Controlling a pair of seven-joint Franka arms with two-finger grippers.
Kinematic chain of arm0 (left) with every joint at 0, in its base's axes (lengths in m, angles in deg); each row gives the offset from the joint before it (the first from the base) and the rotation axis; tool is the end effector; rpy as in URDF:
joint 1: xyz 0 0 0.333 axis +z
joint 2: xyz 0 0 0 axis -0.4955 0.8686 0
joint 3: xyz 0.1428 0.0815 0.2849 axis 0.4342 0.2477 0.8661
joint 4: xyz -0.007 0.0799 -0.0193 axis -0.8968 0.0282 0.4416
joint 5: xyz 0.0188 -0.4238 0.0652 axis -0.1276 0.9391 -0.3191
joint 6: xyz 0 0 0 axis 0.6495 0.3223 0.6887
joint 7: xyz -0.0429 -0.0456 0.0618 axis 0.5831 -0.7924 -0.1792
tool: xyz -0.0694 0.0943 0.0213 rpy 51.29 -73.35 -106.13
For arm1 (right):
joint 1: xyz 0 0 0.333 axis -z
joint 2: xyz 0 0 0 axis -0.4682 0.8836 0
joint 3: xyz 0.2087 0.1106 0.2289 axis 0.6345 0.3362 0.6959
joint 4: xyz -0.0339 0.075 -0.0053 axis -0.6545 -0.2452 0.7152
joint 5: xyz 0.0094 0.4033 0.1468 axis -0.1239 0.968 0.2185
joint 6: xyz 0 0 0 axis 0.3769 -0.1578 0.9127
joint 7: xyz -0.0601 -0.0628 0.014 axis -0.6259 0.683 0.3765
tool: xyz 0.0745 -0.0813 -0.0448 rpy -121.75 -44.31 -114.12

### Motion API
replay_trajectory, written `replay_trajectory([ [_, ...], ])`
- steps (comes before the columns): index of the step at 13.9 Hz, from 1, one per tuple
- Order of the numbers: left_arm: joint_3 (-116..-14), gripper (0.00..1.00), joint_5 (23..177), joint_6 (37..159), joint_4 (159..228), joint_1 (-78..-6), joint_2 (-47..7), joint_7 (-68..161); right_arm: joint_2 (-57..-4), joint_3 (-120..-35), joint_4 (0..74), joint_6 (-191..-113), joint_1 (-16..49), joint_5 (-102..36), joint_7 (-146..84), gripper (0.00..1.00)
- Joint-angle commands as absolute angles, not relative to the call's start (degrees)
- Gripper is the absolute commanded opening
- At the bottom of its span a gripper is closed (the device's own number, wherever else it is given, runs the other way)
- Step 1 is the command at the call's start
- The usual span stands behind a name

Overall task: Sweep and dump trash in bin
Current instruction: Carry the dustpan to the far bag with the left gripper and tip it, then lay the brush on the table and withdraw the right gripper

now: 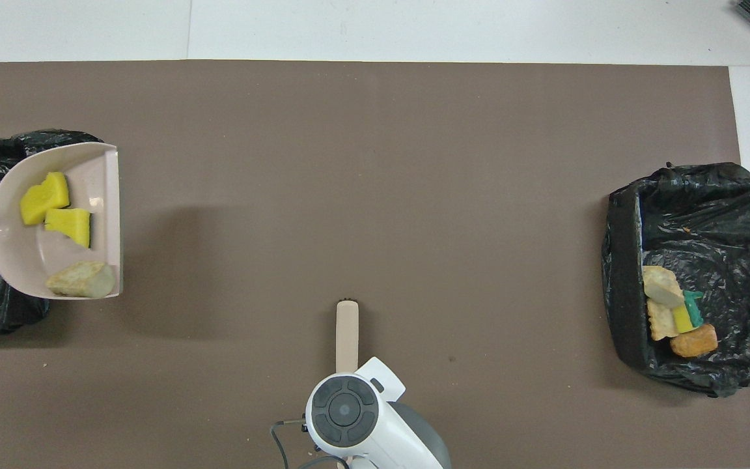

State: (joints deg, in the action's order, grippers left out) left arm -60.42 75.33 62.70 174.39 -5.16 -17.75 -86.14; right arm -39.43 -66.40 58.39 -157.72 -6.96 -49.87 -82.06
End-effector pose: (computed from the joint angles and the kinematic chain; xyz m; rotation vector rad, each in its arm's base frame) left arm 0.6019 0.2923 0.5101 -2.1929 2.2354 -0.0221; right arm 0.3250 0.4569 0.3083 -3.0695 -0.0556 0.4090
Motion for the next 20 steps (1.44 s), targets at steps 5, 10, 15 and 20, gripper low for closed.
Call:
replay_trajectory([
  [5,-61.0,0.00,61.5,69.3,165.4,-3.0,-12.5,-86.4,-38.1,-66.7,52.4,-159.0,3.8,-58.5,-80.0,1.00],
  [10,-61.1,0.00,44.3,74.2,167.1,-5.9,-13.1,-83.2,-41.4,-66.7,49.5,-158.8,15.5,-61.2,-79.3,1.00],
  [15,-61.4,0.00,25.6,74.6,171.4,-9.6,-15.6,-71.1,-41.4,-66.7,46.3,-158.1,18.4,-63.7,-76.6,1.00],
  [20,-61.4,0.00,18.2,74.7,173.9,-11.9,-19.7,-65.4,-41.4,-67.3,44.1,-157.6,21.1,-66.8,-72.5,1.00],
])
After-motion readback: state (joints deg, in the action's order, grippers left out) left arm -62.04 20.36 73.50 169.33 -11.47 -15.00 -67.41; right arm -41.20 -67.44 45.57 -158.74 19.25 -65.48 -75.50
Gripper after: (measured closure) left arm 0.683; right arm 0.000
